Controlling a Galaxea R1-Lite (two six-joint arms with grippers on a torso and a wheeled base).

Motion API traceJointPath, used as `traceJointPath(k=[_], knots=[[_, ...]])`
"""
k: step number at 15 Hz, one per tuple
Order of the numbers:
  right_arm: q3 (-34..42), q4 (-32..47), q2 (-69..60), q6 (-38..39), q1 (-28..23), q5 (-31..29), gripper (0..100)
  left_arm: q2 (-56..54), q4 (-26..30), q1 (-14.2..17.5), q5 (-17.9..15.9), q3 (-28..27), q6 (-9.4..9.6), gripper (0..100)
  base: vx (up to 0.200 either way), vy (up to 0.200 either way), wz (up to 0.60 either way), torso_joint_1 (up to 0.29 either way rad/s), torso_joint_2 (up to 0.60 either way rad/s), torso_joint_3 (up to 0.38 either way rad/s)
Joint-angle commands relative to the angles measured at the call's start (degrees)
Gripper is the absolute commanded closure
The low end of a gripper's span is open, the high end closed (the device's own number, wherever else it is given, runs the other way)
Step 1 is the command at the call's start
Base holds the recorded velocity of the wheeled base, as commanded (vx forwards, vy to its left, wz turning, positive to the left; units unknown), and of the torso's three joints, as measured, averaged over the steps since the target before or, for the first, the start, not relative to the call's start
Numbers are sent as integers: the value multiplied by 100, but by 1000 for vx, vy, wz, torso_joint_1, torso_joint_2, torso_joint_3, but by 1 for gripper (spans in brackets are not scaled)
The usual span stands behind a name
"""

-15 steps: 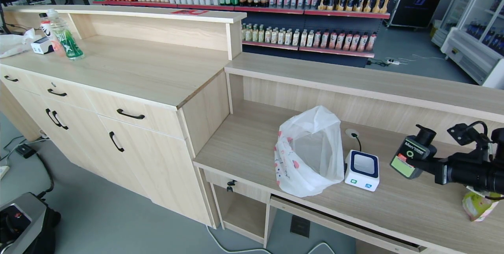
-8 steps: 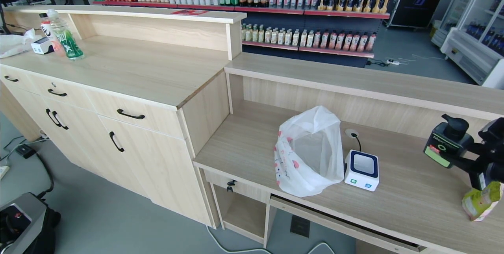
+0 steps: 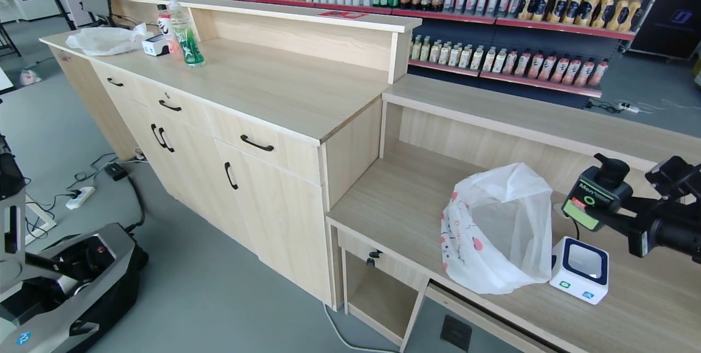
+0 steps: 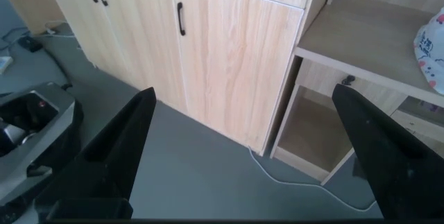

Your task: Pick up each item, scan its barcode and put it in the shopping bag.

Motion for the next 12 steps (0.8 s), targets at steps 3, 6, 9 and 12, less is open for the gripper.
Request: traceJointPath(k=[3,6,9,12], knots=[[-15,-600,1298,-25,-11,-13,100,6,-3,-4,-2,0,-2,0,0,0,0,0,0,0],[-120,-996,1878,-121,-90,-21,100,6,-3,4,-2,0,-2,0,0,0,0,0,0,0],[-568,-1022,2352,-130,-195,-30,100,6,-3,4,-2,0,-2,0,0,0,0,0,0,0],[-1245,-969,2765,19,-195,-30,100,6,-3,-4,-2,0,-2,0,0,0,0,0,0,0]])
